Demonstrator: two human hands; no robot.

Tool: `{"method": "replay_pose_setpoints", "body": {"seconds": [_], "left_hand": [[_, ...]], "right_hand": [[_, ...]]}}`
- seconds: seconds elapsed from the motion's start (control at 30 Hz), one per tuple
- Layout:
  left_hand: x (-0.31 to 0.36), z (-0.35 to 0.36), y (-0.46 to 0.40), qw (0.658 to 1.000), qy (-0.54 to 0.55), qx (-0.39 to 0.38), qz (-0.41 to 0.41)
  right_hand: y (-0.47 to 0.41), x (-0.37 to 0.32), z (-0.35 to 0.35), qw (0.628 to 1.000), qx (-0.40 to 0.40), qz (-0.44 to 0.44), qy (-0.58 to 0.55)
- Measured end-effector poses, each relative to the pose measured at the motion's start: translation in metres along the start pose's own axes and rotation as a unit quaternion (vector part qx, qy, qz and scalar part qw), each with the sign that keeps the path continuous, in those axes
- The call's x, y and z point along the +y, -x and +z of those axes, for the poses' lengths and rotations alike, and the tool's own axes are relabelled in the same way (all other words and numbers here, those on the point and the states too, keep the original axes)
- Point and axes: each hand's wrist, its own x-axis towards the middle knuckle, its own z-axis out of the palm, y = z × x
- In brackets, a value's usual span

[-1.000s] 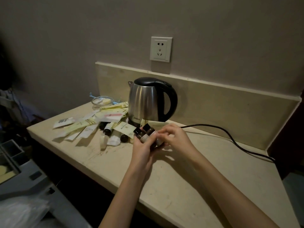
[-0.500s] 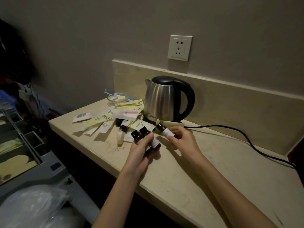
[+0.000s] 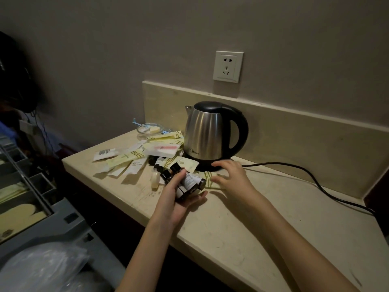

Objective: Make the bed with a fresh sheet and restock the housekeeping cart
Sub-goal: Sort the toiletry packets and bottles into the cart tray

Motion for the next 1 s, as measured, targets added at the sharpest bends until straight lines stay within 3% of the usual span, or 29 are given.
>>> {"method": "replay_pose_setpoints", "body": {"seconds": [0.1,0.23,0.47,0.63,0.83,1.0], "left_hand": [[0.010,-0.010,0.002,1.000,-0.009,0.018,0.023],[0.019,-0.022,0.003,0.997,-0.051,0.030,0.048],[0.027,-0.033,0.011,0.994,-0.080,0.048,0.060],[0.031,-0.043,0.009,0.994,-0.073,0.046,0.063],[0.033,-0.052,0.009,0.997,-0.052,0.030,0.051],[0.033,-0.052,0.007,0.997,-0.028,0.039,0.055]], "right_hand": [[-0.004,0.004,0.013,0.995,-0.073,0.021,0.069],[-0.006,0.003,0.016,0.992,-0.071,0.004,0.105],[-0.006,-0.012,0.020,0.995,-0.046,-0.089,0.021],[-0.010,-0.024,0.042,0.984,-0.147,-0.090,0.039],[-0.019,-0.037,0.064,0.979,-0.143,-0.095,0.108],[-0.029,-0.038,0.075,0.985,-0.094,-0.093,0.115]]}}
